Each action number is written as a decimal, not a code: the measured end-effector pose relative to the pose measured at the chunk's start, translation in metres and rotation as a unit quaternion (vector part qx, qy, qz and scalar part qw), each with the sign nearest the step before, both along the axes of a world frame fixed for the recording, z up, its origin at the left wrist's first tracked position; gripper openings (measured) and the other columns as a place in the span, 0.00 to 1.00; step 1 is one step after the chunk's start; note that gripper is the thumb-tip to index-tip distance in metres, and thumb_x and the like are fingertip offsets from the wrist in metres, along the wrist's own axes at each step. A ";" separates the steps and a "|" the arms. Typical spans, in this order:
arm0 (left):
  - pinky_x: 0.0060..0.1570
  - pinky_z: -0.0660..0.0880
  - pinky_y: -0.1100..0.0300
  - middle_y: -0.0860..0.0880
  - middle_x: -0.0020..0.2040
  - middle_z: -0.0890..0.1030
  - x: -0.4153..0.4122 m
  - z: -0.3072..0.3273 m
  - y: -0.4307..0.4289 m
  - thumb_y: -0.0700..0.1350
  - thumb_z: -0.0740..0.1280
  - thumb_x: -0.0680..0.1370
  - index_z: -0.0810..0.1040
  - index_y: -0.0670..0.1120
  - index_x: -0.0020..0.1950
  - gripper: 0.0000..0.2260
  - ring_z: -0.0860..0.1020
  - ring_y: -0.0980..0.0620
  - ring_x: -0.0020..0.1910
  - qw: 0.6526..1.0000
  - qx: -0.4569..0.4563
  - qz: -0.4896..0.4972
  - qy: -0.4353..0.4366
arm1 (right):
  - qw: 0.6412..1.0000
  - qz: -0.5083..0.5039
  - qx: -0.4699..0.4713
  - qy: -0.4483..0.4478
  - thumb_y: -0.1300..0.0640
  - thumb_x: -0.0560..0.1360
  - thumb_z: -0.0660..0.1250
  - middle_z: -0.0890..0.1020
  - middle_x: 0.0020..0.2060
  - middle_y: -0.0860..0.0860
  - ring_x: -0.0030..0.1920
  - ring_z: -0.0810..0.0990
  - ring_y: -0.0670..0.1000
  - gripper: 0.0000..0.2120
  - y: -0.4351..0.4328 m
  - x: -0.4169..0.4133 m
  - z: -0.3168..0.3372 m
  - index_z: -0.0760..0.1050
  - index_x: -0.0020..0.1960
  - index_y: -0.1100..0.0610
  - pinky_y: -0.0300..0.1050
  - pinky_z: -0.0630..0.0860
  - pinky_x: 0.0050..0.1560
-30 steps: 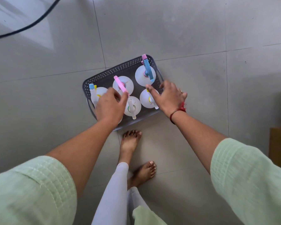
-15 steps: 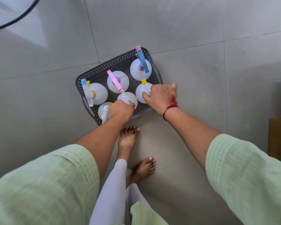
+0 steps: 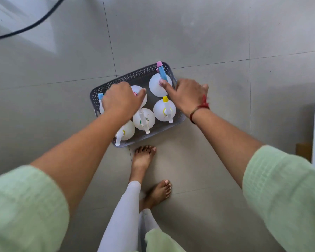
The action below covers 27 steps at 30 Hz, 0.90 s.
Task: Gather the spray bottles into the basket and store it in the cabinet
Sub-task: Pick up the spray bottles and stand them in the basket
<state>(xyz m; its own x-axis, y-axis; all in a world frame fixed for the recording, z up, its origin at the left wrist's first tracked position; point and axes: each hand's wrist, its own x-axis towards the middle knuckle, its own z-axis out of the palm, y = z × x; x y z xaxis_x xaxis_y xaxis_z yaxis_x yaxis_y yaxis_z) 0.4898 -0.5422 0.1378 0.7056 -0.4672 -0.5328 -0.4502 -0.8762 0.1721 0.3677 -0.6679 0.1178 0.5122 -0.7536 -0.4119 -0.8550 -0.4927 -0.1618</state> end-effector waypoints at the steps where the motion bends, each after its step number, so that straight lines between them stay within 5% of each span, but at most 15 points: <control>1: 0.39 0.67 0.55 0.40 0.45 0.80 0.007 -0.005 -0.007 0.60 0.61 0.75 0.75 0.41 0.44 0.21 0.78 0.38 0.48 1.000 0.023 -0.014 -0.003 | 1.000 0.007 0.003 0.010 0.27 0.71 0.49 0.75 0.32 0.52 0.36 0.72 0.56 0.30 -0.005 0.009 -0.002 0.70 0.33 0.53 0.51 0.61 0.46; 7: 0.41 0.70 0.55 0.41 0.52 0.80 0.012 -0.037 -0.023 0.49 0.67 0.75 0.77 0.40 0.54 0.15 0.76 0.44 0.46 0.993 0.079 0.044 0.082 | 0.995 0.055 0.020 0.080 0.40 0.74 0.57 0.82 0.49 0.53 0.49 0.79 0.57 0.19 -0.012 0.042 -0.020 0.76 0.49 0.54 0.54 0.64 0.59; 11: 0.42 0.72 0.54 0.42 0.51 0.79 0.012 -0.045 -0.017 0.48 0.69 0.73 0.75 0.40 0.55 0.15 0.76 0.45 0.47 0.988 0.035 0.120 0.088 | 0.996 0.038 0.029 0.075 0.51 0.73 0.60 0.82 0.51 0.53 0.51 0.79 0.57 0.12 -0.010 0.043 -0.025 0.76 0.52 0.55 0.51 0.66 0.57; 16: 0.52 0.76 0.52 0.40 0.55 0.80 0.018 -0.047 -0.011 0.51 0.68 0.72 0.76 0.40 0.57 0.18 0.78 0.40 0.55 0.989 0.020 0.128 0.065 | 0.997 0.045 0.008 0.059 0.48 0.75 0.59 0.82 0.49 0.54 0.49 0.80 0.57 0.14 -0.007 0.036 -0.023 0.76 0.52 0.55 0.50 0.66 0.54; 23: 0.45 0.73 0.53 0.39 0.50 0.81 0.019 -0.045 -0.013 0.62 0.64 0.74 0.77 0.39 0.49 0.25 0.79 0.39 0.52 0.994 0.012 0.094 0.052 | 0.999 0.008 0.016 0.031 0.34 0.73 0.55 0.82 0.46 0.52 0.48 0.79 0.57 0.24 -0.003 0.027 -0.016 0.77 0.50 0.52 0.52 0.64 0.53; 27: 0.42 0.69 0.54 0.41 0.42 0.81 0.024 -0.018 0.003 0.64 0.59 0.75 0.77 0.40 0.44 0.26 0.78 0.39 0.45 0.986 -0.106 0.126 -0.003 | 0.999 -0.025 -0.001 -0.043 0.32 0.73 0.53 0.80 0.49 0.52 0.51 0.78 0.58 0.26 0.014 0.014 0.006 0.75 0.51 0.52 0.53 0.65 0.53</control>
